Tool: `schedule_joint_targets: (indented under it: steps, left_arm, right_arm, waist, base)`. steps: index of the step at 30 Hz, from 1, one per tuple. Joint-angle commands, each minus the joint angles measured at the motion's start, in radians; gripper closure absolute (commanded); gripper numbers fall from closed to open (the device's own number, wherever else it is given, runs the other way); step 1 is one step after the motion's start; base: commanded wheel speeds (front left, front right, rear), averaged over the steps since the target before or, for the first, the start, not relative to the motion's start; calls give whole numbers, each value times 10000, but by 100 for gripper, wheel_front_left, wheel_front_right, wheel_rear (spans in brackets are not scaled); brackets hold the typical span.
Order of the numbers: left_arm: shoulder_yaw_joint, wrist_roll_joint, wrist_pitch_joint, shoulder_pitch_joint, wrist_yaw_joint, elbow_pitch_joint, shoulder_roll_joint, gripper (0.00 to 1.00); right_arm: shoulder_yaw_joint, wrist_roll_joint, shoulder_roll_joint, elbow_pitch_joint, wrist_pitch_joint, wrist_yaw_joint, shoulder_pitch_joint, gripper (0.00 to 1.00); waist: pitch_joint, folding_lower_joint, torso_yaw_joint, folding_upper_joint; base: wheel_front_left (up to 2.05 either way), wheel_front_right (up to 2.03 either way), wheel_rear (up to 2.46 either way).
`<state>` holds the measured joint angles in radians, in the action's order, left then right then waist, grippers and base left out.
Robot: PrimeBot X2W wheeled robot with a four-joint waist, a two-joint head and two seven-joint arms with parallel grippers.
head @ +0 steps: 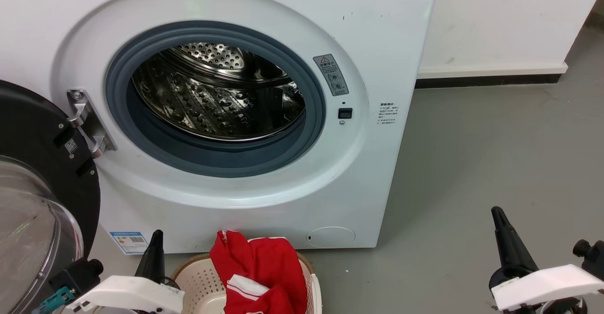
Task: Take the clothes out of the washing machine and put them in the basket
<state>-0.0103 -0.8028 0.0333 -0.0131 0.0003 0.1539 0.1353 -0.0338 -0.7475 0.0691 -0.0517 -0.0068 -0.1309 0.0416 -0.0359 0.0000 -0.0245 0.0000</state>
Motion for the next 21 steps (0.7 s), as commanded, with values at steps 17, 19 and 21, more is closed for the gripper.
schedule_joint_targets:
  steps: [17, 19, 21]
  left_arm:
    - [-317, -2158, -393, 548, -376, 159, -210, 100]
    - [-348, -2379, -432, 573, -405, 184, -238, 100]
    - [-375, -2600, -471, 589, -448, 212, -264, 100]
  right_arm:
    - [-87, -2438, 115, -425, 221, 1, -587, 100]
    - [-97, -2687, 118, -486, 246, 1, -607, 100]
    - [-107, -2925, 120, -542, 259, 1, -644, 100]
  waist:
    - [73, 0, 46, 0]
    - [82, 0, 52, 0]
    - [91, 0, 57, 0]
  base:
    - [0, 0, 0]
    - [0, 0, 0]
    - [0, 0, 0]
